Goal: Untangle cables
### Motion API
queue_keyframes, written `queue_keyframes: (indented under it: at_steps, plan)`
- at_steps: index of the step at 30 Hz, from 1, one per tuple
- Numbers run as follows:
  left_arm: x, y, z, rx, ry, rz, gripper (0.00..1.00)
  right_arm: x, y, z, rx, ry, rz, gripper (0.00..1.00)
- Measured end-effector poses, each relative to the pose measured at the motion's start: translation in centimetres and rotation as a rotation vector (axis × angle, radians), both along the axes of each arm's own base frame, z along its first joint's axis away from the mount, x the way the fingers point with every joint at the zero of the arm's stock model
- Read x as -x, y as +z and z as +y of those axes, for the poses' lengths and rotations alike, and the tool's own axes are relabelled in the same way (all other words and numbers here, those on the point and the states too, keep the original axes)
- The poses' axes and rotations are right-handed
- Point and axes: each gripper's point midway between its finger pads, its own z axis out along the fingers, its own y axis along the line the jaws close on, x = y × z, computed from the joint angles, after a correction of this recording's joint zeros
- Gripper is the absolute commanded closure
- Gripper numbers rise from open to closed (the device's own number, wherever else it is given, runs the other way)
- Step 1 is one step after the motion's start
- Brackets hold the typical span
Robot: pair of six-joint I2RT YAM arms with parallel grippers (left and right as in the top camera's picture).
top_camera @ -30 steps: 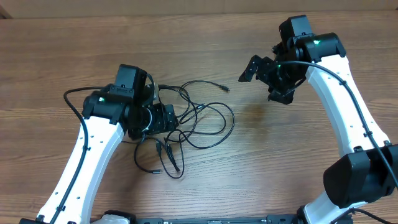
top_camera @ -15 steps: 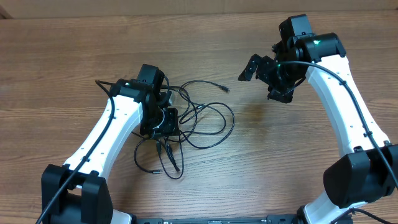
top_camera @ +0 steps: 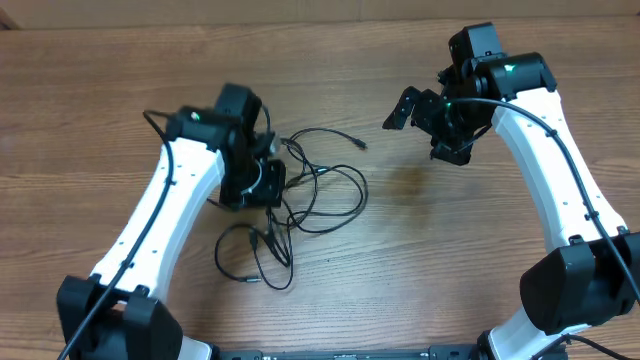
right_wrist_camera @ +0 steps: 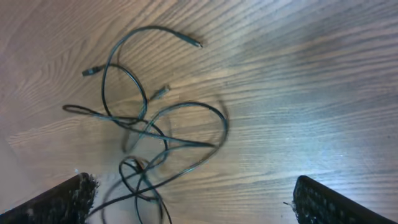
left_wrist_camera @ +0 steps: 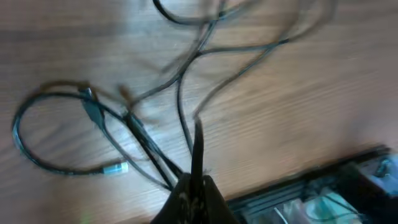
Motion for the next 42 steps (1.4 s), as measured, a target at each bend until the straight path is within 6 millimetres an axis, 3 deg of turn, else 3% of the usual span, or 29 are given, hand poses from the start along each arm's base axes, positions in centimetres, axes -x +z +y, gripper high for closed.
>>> queue_keyframes:
  at_steps: [1,3,6,8,11,15,16,24,28,33,37,40,42]
  plan:
    - [-0.7,1.5,-0.4,0.021,-0.001,-0.034,0.96,0.0,0.0,0.0,0.0,0.0,-0.001,0.0]
    - [-2.7,7.0,-1.9,0.12,-0.011,-0.168,0.96,0.0,0.0,0.0,0.0,0.0,0.0,0.0]
    - [-3.4,12.3,-3.4,0.235,-0.035,-0.289,0.96,0.0,0.0,0.0,0.0,0.0,-0.001,0.0]
    - [-3.7,16.9,-4.5,0.332,-0.066,-0.409,0.96,0.0,0.0,0.0,0.0,0.0,-0.001,0.0]
    - [-2.7,22.6,-5.1,0.432,-0.108,-0.564,0.96,0.0,0.0,0.0,0.001,0.0,-0.002,0.0]
    - [-0.9,32.1,-5.3,0.568,-0.143,-0.88,0.96,0.0,0.0,0.0,0.0,0.0,-0.001,0.0]
    - [-0.1,35.4,-5.0,0.61,-0.143,-0.998,0.96,0.0,0.0,0.0,0.0,0.0,-0.001,0.0]
    - [4.0,47.4,-1.2,0.765,0.09,-1.378,0.96,0.0,0.0,0.0,0.0,0.0,-0.002,0.0]
    - [4.1,49.4,-0.6,0.819,0.147,-1.428,0.96,0.0,0.0,0.0,0.0,0.0,-0.002,0.0]
    - [0.5,48.0,0.9,0.706,0.291,-1.423,0.96,0.0,0.0,0.0,0.0,0.0,-0.001,0.0]
    - [-2.8,45.1,1.1,0.571,0.314,-1.384,0.96,0.0,0.0,0.0,0.0,0.0,-0.001,0.0]
    - [-6.3,40.9,1.8,0.328,0.268,-1.364,0.96,0.0,0.0,0.0,0.0,0.0,-0.001,0.0]
    - [-9.3,37.5,3.8,0.091,0.294,-1.332,0.96,0.0,0.0,0.0,0.0,0.0,-0.002,0.0]
